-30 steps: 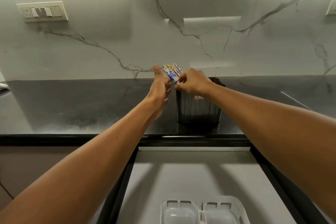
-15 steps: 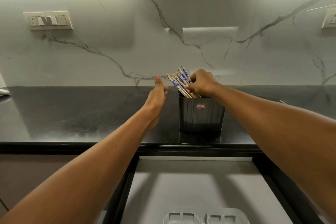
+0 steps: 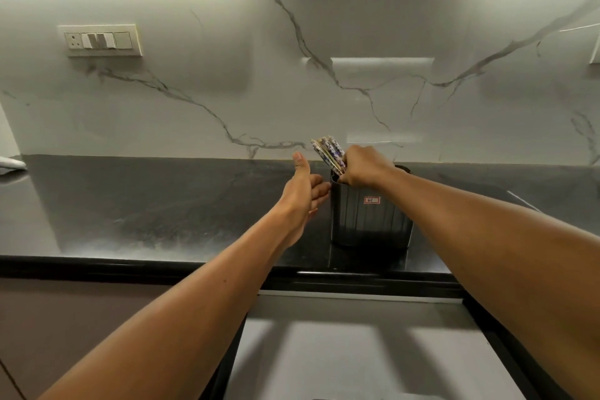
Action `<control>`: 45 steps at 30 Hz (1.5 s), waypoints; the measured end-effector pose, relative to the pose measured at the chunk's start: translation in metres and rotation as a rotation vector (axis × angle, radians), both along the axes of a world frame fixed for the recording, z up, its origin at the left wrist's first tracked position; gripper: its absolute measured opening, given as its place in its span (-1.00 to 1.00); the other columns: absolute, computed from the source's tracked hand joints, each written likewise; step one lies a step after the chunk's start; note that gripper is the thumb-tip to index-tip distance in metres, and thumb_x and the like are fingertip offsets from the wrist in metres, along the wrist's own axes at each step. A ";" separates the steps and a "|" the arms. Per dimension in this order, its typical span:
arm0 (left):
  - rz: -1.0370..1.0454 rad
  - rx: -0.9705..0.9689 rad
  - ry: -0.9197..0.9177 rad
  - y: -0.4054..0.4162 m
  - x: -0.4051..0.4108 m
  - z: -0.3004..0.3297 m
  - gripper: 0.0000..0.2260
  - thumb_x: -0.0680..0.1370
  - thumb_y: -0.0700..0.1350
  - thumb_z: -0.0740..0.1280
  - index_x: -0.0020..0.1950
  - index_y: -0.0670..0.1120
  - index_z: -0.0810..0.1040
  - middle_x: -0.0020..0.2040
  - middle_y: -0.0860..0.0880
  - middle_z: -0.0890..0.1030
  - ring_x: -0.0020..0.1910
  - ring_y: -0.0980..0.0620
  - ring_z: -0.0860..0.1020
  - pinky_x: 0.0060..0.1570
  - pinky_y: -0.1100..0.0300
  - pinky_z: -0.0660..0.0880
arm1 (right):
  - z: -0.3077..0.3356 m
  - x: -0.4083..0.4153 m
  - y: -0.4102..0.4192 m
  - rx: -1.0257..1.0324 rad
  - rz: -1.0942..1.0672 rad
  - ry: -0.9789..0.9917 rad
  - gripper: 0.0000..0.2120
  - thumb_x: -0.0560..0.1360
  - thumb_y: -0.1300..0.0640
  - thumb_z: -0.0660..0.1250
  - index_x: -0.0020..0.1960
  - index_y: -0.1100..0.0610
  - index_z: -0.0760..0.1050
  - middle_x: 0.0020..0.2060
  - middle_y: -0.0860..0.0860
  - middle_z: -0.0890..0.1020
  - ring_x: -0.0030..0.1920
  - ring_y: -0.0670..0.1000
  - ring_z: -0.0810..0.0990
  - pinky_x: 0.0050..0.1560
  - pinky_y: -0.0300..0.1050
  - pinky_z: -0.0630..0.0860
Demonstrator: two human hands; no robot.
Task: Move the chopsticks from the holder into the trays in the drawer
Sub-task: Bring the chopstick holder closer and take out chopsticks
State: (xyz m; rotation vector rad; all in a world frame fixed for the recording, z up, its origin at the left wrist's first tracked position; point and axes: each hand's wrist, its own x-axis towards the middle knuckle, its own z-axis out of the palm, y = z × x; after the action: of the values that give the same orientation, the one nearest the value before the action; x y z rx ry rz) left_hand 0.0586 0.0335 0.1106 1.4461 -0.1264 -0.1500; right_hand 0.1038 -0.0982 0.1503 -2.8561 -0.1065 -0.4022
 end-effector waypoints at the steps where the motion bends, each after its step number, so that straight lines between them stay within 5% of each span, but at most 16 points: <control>1: 0.007 0.002 0.000 0.000 0.000 0.001 -0.23 0.56 0.32 -0.23 0.51 -0.23 0.18 0.46 -0.19 0.37 0.43 -0.08 0.36 0.41 0.04 0.20 | 0.001 0.000 0.000 0.002 -0.007 -0.011 -0.70 0.48 0.11 0.37 0.16 0.22 0.49 -0.09 0.15 0.58 -0.10 0.11 0.58 -0.08 -0.01 0.57; 7: 0.113 0.059 -0.044 0.008 0.001 0.003 -0.24 0.56 0.32 -0.20 0.47 -0.23 0.29 0.37 -0.20 0.48 0.33 -0.11 0.47 0.43 -0.04 0.27 | 0.020 -0.009 -0.016 0.208 -0.010 0.080 -0.79 0.51 0.17 0.36 0.09 0.25 0.49 -0.10 0.13 0.59 -0.11 0.06 0.58 -0.20 -0.14 0.56; 11: 0.152 0.067 -0.095 0.012 -0.002 0.009 -0.29 0.58 0.29 -0.15 0.41 -0.21 0.37 0.28 -0.18 0.55 0.26 -0.10 0.52 0.40 -0.06 0.32 | 0.047 -0.028 -0.032 0.539 0.100 0.071 -0.81 0.54 0.24 0.30 0.11 0.29 0.44 -0.13 0.17 0.60 -0.14 0.09 0.62 -0.15 -0.12 0.59; 15: 0.152 0.133 -0.223 0.007 -0.012 0.023 -0.50 0.64 0.16 0.02 0.34 -0.17 0.45 0.21 -0.10 0.55 0.20 -0.02 0.51 0.28 0.05 0.38 | 0.091 -0.050 -0.043 0.694 0.205 -0.117 -0.85 0.56 0.23 0.26 0.09 0.29 0.47 -0.20 0.10 0.61 -0.17 0.03 0.65 -0.14 -0.14 0.63; 17: 0.126 0.159 -0.299 0.002 -0.019 0.033 -0.69 0.65 0.09 0.09 0.12 -0.06 0.53 0.17 -0.06 0.56 0.22 0.00 0.51 0.33 0.05 0.37 | 0.115 -0.064 -0.043 0.780 0.241 -0.194 -0.84 0.57 0.23 0.26 0.09 0.29 0.48 -0.18 0.11 0.64 -0.18 0.02 0.68 -0.17 -0.13 0.65; 21: -0.012 0.181 -0.417 -0.006 -0.039 0.051 -0.76 0.64 0.06 0.12 -0.02 0.03 0.54 0.10 -0.05 0.61 0.19 0.00 0.55 0.28 0.01 0.44 | 0.134 -0.089 -0.039 0.943 0.299 -0.074 -0.90 0.57 0.22 0.26 -0.01 0.26 0.50 -0.18 0.13 0.70 -0.21 0.04 0.73 -0.30 -0.17 0.63; 27: -0.219 0.001 -0.230 -0.013 -0.062 0.052 -0.74 0.63 -0.08 0.18 0.22 -0.17 0.52 0.02 -0.14 0.69 -0.03 -0.05 0.68 -0.02 0.08 0.64 | 0.101 -0.096 -0.023 0.985 0.397 0.183 -0.87 0.57 0.25 0.25 0.03 0.29 0.52 -0.12 0.17 0.69 -0.18 0.06 0.72 -0.22 -0.14 0.66; 32: -0.179 -0.116 -0.157 0.009 -0.056 0.034 -0.80 0.62 -0.11 0.22 0.07 -0.19 0.59 -0.17 -0.12 0.68 -0.22 0.00 0.68 -0.14 0.16 0.65 | 0.082 -0.082 -0.012 1.053 0.460 0.274 -0.59 0.58 -0.09 0.19 0.13 0.26 0.47 -0.06 0.18 0.66 -0.04 0.13 0.67 0.03 -0.01 0.62; 35: -0.119 -0.193 -0.119 0.030 -0.048 0.024 -0.82 0.61 -0.13 0.22 0.02 -0.18 0.59 -0.21 -0.11 0.67 -0.25 0.02 0.67 -0.19 0.17 0.65 | 0.064 -0.062 -0.007 1.148 0.322 0.214 -0.48 0.60 -0.18 0.05 0.16 0.26 0.46 -0.08 0.17 0.66 -0.08 0.10 0.66 -0.02 -0.05 0.60; 40: -0.045 -0.230 -0.099 0.055 -0.038 0.010 -0.84 0.61 -0.17 0.21 0.03 -0.19 0.57 -0.21 -0.12 0.67 -0.27 0.01 0.68 -0.18 0.13 0.64 | 0.020 -0.022 0.006 0.244 0.052 -0.107 -0.74 0.52 0.01 0.33 -0.03 0.21 0.60 -0.12 0.16 0.68 -0.17 0.09 0.64 -0.10 0.00 0.60; 45: -0.042 -0.209 -0.086 0.060 -0.031 0.001 -0.84 0.60 -0.16 0.23 0.04 -0.18 0.57 -0.16 -0.14 0.68 -0.22 -0.02 0.68 -0.14 0.09 0.63 | 0.003 -0.002 0.017 0.095 -0.037 -0.105 -0.65 0.47 -0.07 0.37 0.07 0.19 0.56 -0.10 0.13 0.64 -0.14 0.09 0.62 -0.10 -0.02 0.60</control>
State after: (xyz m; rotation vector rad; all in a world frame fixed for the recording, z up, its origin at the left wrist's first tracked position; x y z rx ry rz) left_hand 0.0275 0.0934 0.1119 1.2420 -0.2361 -0.1058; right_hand 0.1017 -0.0813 0.1532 -2.7466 -0.0529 -0.5495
